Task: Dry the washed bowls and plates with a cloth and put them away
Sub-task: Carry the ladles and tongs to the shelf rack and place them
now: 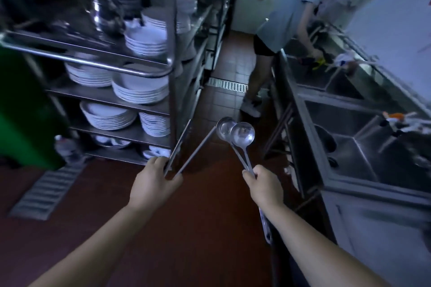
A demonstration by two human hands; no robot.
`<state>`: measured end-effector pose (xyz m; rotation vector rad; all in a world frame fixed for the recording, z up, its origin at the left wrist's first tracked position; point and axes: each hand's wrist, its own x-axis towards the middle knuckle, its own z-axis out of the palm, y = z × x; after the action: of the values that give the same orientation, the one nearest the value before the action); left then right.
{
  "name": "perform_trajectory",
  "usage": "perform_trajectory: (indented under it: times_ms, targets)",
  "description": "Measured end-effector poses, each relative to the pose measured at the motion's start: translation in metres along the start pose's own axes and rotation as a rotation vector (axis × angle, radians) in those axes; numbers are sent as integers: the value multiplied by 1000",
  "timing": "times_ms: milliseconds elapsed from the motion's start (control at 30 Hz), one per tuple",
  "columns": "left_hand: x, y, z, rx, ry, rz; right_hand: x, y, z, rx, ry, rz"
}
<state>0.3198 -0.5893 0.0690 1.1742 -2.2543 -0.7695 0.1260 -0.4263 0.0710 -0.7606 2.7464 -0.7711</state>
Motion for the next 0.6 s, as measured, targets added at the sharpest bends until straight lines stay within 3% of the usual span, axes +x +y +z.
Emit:
perform_trajectory:
  times_ms: [300,600]
  targets:
    - [84,-142,-114,17,211,-128,52,-187,95,-36,-56,-206]
    - [159,-199,-170,80,336,-241,129,-308,155,-14,-110,-443]
